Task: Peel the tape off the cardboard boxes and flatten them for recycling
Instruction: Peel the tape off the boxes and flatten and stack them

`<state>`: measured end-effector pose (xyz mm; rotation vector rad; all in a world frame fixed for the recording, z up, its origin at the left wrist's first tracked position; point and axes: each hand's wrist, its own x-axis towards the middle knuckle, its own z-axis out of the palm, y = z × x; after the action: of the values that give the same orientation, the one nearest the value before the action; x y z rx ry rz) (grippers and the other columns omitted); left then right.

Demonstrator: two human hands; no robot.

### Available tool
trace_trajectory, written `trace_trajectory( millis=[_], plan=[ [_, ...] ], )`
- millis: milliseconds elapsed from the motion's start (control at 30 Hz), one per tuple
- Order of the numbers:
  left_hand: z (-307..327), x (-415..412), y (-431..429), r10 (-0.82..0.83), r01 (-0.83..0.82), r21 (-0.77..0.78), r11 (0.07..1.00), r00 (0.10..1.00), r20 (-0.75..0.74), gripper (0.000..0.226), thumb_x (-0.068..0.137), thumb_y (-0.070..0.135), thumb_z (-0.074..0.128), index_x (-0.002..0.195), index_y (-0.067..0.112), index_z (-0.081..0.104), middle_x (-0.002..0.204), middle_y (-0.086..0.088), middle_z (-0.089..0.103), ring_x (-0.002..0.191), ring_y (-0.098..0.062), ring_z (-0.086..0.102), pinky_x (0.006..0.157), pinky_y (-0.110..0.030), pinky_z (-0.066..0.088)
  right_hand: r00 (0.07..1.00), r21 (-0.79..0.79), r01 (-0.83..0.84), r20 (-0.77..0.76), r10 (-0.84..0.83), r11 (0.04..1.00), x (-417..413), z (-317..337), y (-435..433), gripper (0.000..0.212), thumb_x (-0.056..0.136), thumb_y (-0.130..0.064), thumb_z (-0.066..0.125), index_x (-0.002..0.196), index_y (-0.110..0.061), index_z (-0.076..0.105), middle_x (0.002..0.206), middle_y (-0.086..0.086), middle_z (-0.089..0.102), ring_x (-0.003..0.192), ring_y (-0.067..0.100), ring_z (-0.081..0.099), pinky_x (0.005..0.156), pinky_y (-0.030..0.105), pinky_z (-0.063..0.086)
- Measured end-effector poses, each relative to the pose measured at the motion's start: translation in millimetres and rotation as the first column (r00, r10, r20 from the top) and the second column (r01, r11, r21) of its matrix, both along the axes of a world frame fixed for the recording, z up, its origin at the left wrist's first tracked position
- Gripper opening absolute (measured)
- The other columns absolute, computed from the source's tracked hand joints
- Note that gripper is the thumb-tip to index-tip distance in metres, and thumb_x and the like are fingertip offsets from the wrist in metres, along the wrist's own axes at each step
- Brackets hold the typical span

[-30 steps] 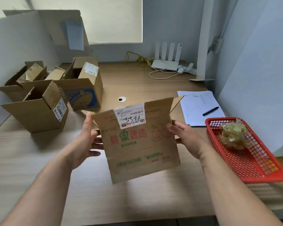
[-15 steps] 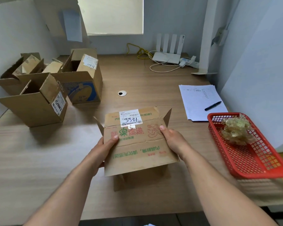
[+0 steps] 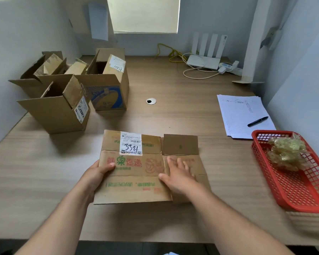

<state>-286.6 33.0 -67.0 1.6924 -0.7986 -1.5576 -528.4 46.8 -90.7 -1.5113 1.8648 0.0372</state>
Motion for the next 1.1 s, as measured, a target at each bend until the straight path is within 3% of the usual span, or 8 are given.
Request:
trace_trajectory(
  millis=[167, 267, 400, 500, 600, 733, 833, 1100],
  plan=[
    [-26.2, 8.8, -0.4, 0.029, -0.032, 0.035, 0.999, 0.997, 0.071, 0.018, 0.091, 0.009, 0.061, 0.108, 0.015, 0.062, 0.098, -0.015, 0.073, 0.082, -0.032, 0.07, 0.067, -0.037, 0.056, 0.981, 0.009, -0.108, -0.159, 0.108, 0.994, 9.2, -19.7, 1.1, 0.073, 0.092, -0.057, 0.041, 0.151, -0.039, 0.002, 0.16, 0.007, -0.012, 0.147, 0.029, -0.01, 0.114, 0.058, 0.005],
    [-44.8, 11.3, -5.2, 0.0, -0.003, 0.01, 1.0, 0.936, 0.353, 0.043, 0.088, 0.009, 0.065, 0.128, 0.016, 0.054, 0.121, -0.013, 0.065, 0.102, -0.031, 0.064, 0.089, -0.042, 0.051, 0.949, 0.036, -0.172, -0.263, 0.176, 0.984, 13.5, -29.0, 3.1, 0.073, 0.092, -0.06, 0.04, 0.151, -0.04, 0.003, 0.16, 0.008, -0.013, 0.147, 0.029, -0.01, 0.113, 0.058, 0.01],
    [-53.6, -3.8, 3.3, -0.203, 0.31, 0.019, 0.95, 0.574, 0.793, 0.079, 0.089, 0.036, 0.065, 0.152, 0.018, 0.021, 0.156, -0.013, 0.027, 0.143, -0.031, 0.023, 0.115, -0.04, 0.023, 0.915, 0.041, -0.203, -0.349, 0.204, 0.978, 16.8, -36.1, 2.9, 0.074, 0.091, -0.063, 0.039, 0.151, -0.039, 0.002, 0.16, 0.009, -0.012, 0.146, 0.031, -0.008, 0.111, 0.059, 0.014],
    [-69.1, -19.4, 18.1, -0.391, 0.542, 0.191, 0.819, 0.28, 0.877, 0.092, 0.086, 0.069, 0.045, 0.155, 0.026, 0.001, 0.162, -0.008, -0.004, 0.149, -0.024, -0.008, 0.12, -0.04, 0.005, 0.911, 0.039, -0.207, -0.357, 0.207, 0.978, 17.9, -36.4, 1.0, 0.076, 0.089, -0.065, 0.041, 0.15, -0.041, 0.004, 0.16, 0.007, -0.008, 0.146, 0.03, -0.004, 0.11, 0.058, 0.016],
    [-82.7, -22.5, 24.7, -0.498, 0.58, 0.345, 0.738, 0.122, 0.859, 0.095, 0.082, 0.08, 0.031, 0.153, 0.031, -0.009, 0.16, -0.008, -0.019, 0.146, -0.025, -0.022, 0.12, -0.044, -0.003, 0.934, -0.066, -0.159, -0.333, 0.129, 0.985, 11.2, -32.5, 1.3, 0.072, 0.088, -0.064, 0.044, 0.149, -0.037, 0.016, 0.159, 0.003, 0.006, 0.144, 0.029, 0.007, 0.11, 0.053, 0.02],
    [-88.6, -15.8, 18.0, -0.489, 0.604, 0.336, 0.723, 0.103, 0.866, 0.096, 0.081, 0.081, 0.03, 0.154, 0.031, -0.008, 0.16, -0.008, -0.021, 0.146, -0.024, -0.022, 0.12, -0.045, -0.006, 0.936, -0.234, -0.101, -0.351, 0.013, 0.967, -12.3, -33.8, 5.3, 0.066, 0.094, -0.058, 0.037, 0.151, -0.034, 0.014, 0.161, -0.001, 0.001, 0.146, 0.025, 0.004, 0.115, 0.047, 0.014],
    [-91.3, -10.6, 11.6, -0.48, 0.632, 0.309, 0.71, 0.113, 0.87, 0.096, 0.081, 0.081, 0.034, 0.154, 0.031, -0.006, 0.16, -0.008, -0.02, 0.146, -0.023, -0.022, 0.119, -0.044, -0.008, 0.914, -0.191, -0.211, -0.386, 0.124, 0.959, -10.2, -41.8, 5.5, 0.065, 0.095, -0.06, 0.028, 0.15, -0.041, 0.001, 0.159, -0.004, -0.017, 0.147, 0.022, -0.013, 0.117, 0.05, -0.001],
    [-93.6, 2.7, -2.3, -0.49, 0.709, 0.281, 0.647, 0.105, 0.865, 0.101, 0.076, 0.085, 0.03, 0.151, 0.034, -0.014, 0.157, -0.005, -0.028, 0.142, -0.02, -0.032, 0.118, -0.042, -0.015, 0.898, -0.116, -0.231, -0.408, 0.166, 0.966, 5.4, -58.2, -42.0, 0.074, 0.09, -0.071, 0.018, 0.15, -0.037, -0.009, 0.158, -0.006, -0.022, 0.145, 0.022, -0.022, 0.114, 0.059, -0.008]
  ],
)
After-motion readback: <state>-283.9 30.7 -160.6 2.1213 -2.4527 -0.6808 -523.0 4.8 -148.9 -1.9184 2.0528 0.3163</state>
